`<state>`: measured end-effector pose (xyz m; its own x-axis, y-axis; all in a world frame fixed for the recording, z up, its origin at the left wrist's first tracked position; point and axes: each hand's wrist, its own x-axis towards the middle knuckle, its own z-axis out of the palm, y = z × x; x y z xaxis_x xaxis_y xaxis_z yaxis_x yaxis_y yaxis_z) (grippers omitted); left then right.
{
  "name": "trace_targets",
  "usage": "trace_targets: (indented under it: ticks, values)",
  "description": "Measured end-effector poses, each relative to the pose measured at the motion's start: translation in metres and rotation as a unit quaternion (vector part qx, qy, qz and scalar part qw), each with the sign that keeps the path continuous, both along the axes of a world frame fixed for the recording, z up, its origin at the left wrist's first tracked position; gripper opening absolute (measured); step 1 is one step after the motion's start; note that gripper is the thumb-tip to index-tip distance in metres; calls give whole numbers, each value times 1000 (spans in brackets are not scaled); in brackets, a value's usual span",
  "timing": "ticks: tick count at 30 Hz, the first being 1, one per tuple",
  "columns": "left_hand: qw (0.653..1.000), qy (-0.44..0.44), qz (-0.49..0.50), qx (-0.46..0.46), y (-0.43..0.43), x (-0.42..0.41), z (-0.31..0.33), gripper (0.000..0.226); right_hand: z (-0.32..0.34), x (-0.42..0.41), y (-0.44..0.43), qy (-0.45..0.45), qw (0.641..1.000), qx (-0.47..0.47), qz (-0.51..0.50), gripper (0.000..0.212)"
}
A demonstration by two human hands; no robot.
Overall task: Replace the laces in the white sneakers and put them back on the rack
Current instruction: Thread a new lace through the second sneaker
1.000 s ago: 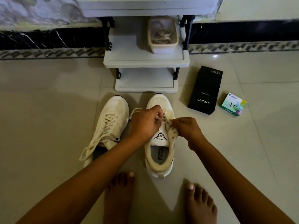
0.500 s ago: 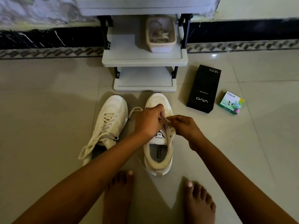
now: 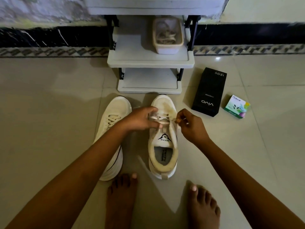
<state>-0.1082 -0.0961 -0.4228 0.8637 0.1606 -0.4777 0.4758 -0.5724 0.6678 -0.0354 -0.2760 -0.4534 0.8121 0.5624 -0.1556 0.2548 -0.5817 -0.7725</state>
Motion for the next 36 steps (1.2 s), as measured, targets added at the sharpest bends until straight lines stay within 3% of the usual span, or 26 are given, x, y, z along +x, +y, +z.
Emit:
trace_targets:
  ticks: [1, 3, 5, 7, 9, 10, 12, 17, 21, 22, 24, 26, 27, 28, 29, 32, 36]
  values:
    - [1000, 25, 0, -3, 1, -1, -1, 73, 6, 2, -1, 5, 999, 36, -14, 9]
    - [999, 41, -5, 19, -2, -1, -5, 76, 31, 9, -3, 96, 977, 181, -56, 15]
    - [996, 45, -29, 64, -8, 0, -10, 79, 57, 19, -5, 215, 917, 325, -81, 20]
    - [993, 47, -45, 96, -12, 0, -12, 81, 67, 23, -3, 282, 884, 357, -108, 21]
    - [993, 46, -41, 104, -13, -2, -14, 81, 61, 14, 5, 239, 932, 239, -128, 13]
    - [993, 45, -37, 103, -13, -2, -14, 82, 51, 8, 7, 180, 965, 148, -123, 7]
    - [993, 45, -34, 106, -14, -3, -14, 82, 26, -4, 8, 74, 994, 8, -81, 12]
    - [990, 46, -44, 125, -18, -1, -11, 80, -5, -16, 0, -72, 990, -105, 59, 24]
    - [991, 45, -39, 122, -19, -3, -8, 79, 4, -5, 4, -77, 980, -147, 110, 23]
    - [991, 44, -39, 122, -19, -3, -8, 78, 11, -2, 4, -36, 989, -108, 94, 21]
    - [990, 47, -45, 128, -20, -3, -7, 78, 34, 2, 3, 126, 991, 42, 14, 18]
    - [988, 51, -50, 137, -20, -2, -6, 78, 57, 5, 0, 281, 930, 231, -52, 21]
    - [988, 53, -51, 139, -20, -2, -6, 78, 63, 7, -1, 322, 899, 287, -76, 22]
    - [987, 52, -52, 142, -20, -2, -6, 78, 66, 8, 0, 331, 891, 298, -90, 22]
    - [986, 52, -55, 146, -21, -1, -5, 78, 65, 7, 3, 304, 911, 261, -97, 21]
    - [985, 50, -62, 152, -22, -2, -2, 77, 45, 3, 10, 143, 986, 35, -72, 17]
    - [989, 46, -51, 130, -21, -2, -3, 78, 12, -3, 3, 41, 980, -183, 63, 29]
